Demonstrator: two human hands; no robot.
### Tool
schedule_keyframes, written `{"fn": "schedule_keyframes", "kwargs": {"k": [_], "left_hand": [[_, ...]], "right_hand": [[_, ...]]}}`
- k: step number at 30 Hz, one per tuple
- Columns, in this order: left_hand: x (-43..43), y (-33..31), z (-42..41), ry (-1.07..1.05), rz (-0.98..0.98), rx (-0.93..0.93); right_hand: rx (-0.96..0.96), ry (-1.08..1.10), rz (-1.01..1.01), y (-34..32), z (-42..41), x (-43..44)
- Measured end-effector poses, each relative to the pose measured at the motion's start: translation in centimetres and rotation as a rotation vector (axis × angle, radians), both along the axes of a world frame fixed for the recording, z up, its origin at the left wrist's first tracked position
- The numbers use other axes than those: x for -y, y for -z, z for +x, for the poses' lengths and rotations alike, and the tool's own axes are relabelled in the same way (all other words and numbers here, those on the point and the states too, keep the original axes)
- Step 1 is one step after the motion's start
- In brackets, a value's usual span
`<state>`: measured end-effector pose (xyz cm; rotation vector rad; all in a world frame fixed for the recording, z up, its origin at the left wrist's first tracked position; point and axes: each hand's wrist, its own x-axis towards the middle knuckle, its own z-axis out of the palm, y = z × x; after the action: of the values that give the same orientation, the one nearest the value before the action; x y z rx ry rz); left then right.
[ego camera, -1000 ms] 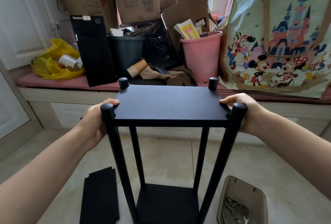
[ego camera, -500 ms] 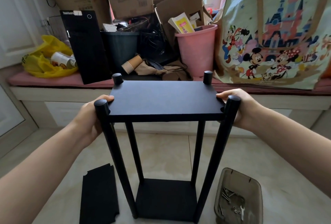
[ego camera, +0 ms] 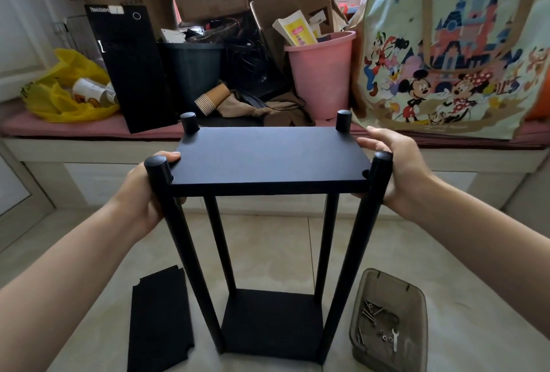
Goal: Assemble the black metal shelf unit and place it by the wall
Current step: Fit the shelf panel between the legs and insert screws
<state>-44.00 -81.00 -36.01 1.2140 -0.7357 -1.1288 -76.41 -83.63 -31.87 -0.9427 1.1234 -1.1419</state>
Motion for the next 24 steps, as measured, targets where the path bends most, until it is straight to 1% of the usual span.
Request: {"fn": "schedule_keyframes", "kwargs": {"k": [4,7,11,14,18,24], "left_hand": [[-0.1,0.0,0.1,0.03,0.016,0.007],[-0.2,-0.2,0.5,0.075,0.039,-0.003],[-0.3,0.0,1.0,0.144,0.077,0.04],[-0.1,0.1,1.0,0.14,0.09,0.024],[0.0,0.3,0.8,0.126,0.085,-0.033],[-0.4,0.0,0.1,0.105,0.09,-0.046]], "right_hand": [[-0.106,0.056,0.013,0.0,0.0,0.5],[-0.153,0.02,0.083,-0.2,-0.5,0.9],[-0.188,-0.033,0.168,0.4,-1.1,0.8],[-0.187,0.011,0.196,1.5,-0.9,0.6],[-0.134,0.084,0.228,2.0,-0.5,0.9],[-0.128,0.087,0.258,2.2,-0.5,1.0]]}}
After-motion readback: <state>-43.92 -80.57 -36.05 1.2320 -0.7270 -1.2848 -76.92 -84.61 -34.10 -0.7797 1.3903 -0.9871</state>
